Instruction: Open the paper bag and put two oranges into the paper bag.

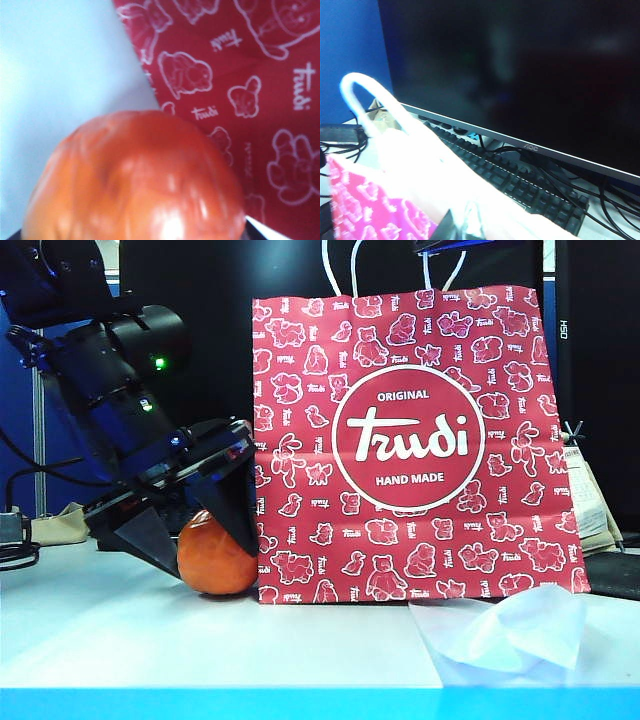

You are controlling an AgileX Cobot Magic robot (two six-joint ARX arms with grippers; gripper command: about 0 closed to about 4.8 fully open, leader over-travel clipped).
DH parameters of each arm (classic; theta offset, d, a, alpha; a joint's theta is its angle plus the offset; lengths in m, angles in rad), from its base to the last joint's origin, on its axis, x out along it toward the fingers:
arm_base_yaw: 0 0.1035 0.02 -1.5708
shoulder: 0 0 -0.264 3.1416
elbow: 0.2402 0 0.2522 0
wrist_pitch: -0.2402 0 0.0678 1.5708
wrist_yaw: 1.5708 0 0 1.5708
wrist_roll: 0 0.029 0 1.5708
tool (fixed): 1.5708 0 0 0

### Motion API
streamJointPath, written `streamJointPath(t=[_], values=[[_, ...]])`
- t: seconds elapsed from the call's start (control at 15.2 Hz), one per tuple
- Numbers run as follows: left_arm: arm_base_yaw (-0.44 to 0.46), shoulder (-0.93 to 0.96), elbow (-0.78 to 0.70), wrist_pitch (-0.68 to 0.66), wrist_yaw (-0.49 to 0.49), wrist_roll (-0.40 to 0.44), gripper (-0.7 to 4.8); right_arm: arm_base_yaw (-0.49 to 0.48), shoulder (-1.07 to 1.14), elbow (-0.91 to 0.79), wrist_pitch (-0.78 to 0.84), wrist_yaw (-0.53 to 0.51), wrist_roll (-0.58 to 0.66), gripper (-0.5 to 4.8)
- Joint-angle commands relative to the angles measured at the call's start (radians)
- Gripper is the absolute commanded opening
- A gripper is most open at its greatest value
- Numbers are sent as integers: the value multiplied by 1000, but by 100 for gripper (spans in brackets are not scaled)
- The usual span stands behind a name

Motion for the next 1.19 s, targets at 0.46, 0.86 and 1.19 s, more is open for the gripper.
streamJointPath(t=[0.46,0.86,1.19], values=[[-1,46,2,144,-74,8,55,2,-2,3,0,-10,5,-6],[0,32,12,134,-171,13,-5,2,-2,3,-22,-10,5,-5],[11,-122,79,49,-250,61,-5,2,-2,4,-21,-27,5,-5]])
